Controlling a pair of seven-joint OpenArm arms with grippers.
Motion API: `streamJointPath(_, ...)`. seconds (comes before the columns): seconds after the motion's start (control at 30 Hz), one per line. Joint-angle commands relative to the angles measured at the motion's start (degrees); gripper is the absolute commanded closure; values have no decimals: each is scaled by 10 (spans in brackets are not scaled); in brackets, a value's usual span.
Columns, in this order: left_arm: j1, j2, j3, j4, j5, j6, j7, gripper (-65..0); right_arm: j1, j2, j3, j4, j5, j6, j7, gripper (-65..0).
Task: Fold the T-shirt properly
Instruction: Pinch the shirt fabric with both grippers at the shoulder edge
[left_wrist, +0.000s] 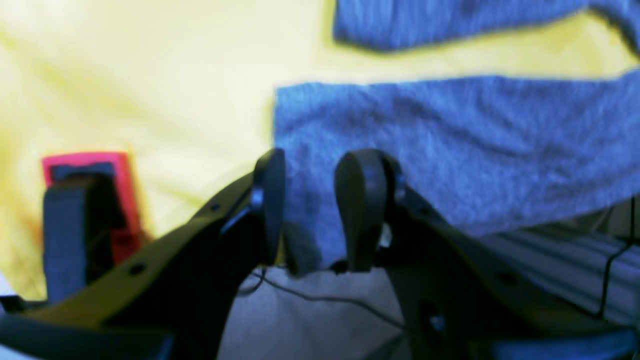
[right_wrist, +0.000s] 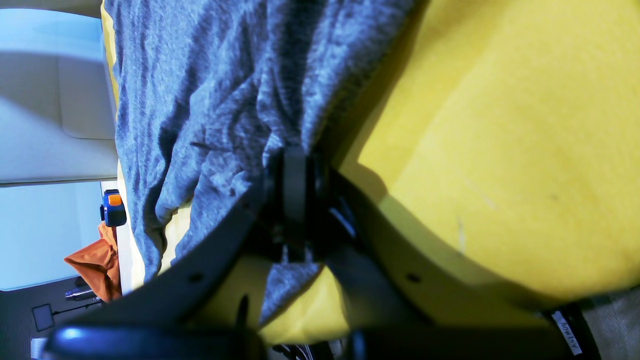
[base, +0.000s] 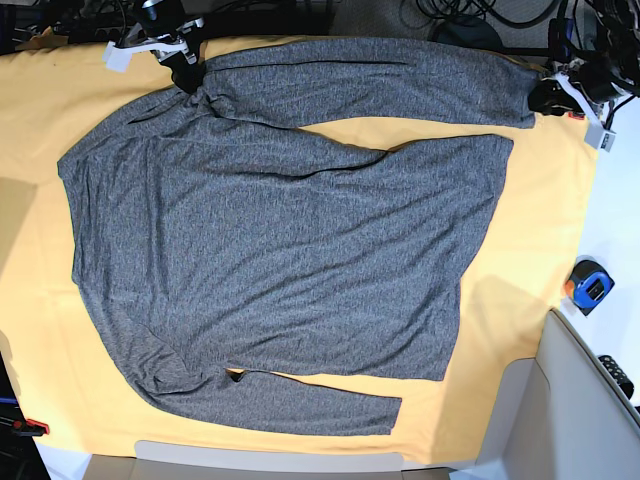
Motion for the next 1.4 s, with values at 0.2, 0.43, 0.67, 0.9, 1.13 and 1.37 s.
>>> streamJointPath(0.2, -40, -33, -5, -112, 0, -1, 2, -204, -9, 0, -5, -6, -20, -33, -40, 0)
streamJointPath(0.43, -38, -32, 2, -114, -4, -2, 3, -204, -8, 0, -6, -6, -20, -33, -40, 0)
streamJointPath(0.67, -30, -13, 48, -46, -5, -2, 5, -204, -7, 0, -5, -6, -20, -33, -40, 0)
streamJointPath(0.9, -22, -7, 49, -37, -5, -2, 6, -204, -4, 0, -5, -6, -20, -33, -40, 0)
streamJointPath(1.13, -19, 0, 50, -37, -3, -2, 9, -203, 0, 0, -6, -6, -20, -33, -41, 0)
streamJointPath(1.37, -19, -3, 51, -40, 0, -2, 8, -203, 0, 0, -6, -6, -20, -33, -41, 0)
